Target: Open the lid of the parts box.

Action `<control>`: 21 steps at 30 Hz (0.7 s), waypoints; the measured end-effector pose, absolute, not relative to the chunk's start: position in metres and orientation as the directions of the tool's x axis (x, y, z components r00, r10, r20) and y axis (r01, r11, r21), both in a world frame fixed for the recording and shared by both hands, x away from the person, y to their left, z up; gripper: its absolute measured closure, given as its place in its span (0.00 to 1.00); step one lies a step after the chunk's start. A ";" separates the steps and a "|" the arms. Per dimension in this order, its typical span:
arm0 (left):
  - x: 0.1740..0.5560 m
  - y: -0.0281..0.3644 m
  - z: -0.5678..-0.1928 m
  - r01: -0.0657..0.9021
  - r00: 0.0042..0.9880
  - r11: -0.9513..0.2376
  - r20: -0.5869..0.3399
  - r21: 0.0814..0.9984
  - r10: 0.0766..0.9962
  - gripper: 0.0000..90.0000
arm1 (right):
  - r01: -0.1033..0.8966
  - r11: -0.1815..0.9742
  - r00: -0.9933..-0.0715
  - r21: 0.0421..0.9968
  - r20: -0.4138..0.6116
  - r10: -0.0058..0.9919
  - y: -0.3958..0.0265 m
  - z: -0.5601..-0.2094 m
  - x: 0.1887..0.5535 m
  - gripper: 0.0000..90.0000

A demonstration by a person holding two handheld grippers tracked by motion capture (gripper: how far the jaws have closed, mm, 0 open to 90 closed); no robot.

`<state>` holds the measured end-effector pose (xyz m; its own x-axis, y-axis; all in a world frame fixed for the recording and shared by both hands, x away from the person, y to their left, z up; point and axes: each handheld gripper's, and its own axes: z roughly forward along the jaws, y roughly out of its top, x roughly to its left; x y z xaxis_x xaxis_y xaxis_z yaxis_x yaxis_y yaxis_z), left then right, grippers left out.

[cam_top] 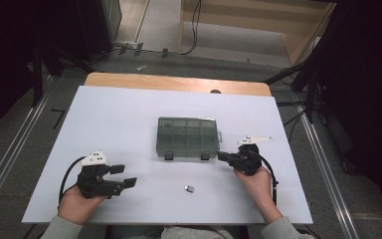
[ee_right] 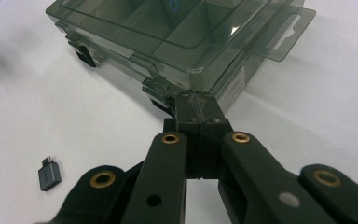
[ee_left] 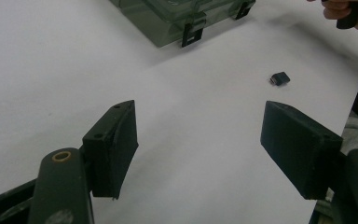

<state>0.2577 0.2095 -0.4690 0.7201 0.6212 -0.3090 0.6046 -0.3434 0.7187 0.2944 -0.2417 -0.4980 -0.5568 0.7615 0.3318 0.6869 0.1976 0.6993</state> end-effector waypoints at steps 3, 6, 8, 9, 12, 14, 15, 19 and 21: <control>0.258 0.210 -0.469 0.604 0.721 -0.345 -0.308 0.718 0.621 0.30 | 0.685 0.197 -0.558 0.702 0.331 0.761 -0.242 -0.498 0.294 0.97; 0.258 0.210 -0.469 0.605 0.720 -0.344 -0.308 0.718 0.621 0.30 | 0.683 0.195 -0.557 0.703 0.330 0.762 -0.242 -0.497 0.294 0.97; 0.258 0.210 -0.469 0.604 0.721 -0.346 -0.307 0.717 0.621 0.30 | 0.683 0.195 -0.557 0.704 0.330 0.763 -0.242 -0.497 0.294 0.97; 0.258 0.210 -0.469 0.604 0.721 -0.347 -0.307 0.717 0.621 0.30 | 0.681 0.194 -0.558 0.706 0.329 0.762 -0.242 -0.497 0.294 0.97; 0.258 0.210 -0.469 0.604 0.721 -0.346 -0.308 0.718 0.621 0.30 | 0.678 0.188 -0.559 0.710 0.334 0.759 -0.242 -0.496 0.294 0.97; 0.258 0.210 -0.469 0.604 0.722 -0.348 -0.307 0.717 0.621 0.30 | 0.676 0.183 -0.559 0.714 0.335 0.758 -0.242 -0.495 0.293 0.97; 0.258 0.210 -0.469 0.604 0.722 -0.348 -0.307 0.717 0.621 0.30 | 0.672 0.185 -0.561 0.717 0.331 0.759 -0.242 -0.494 0.293 0.97; 0.258 0.209 -0.469 0.605 0.722 -0.351 -0.306 0.715 0.621 0.30 | 0.667 0.185 -0.564 0.721 0.328 0.758 -0.243 -0.494 0.294 0.97; 0.258 0.209 -0.469 0.605 0.722 -0.350 -0.306 0.715 0.621 0.30 | 0.668 0.189 -0.567 0.720 0.327 0.756 -0.243 -0.493 0.294 0.97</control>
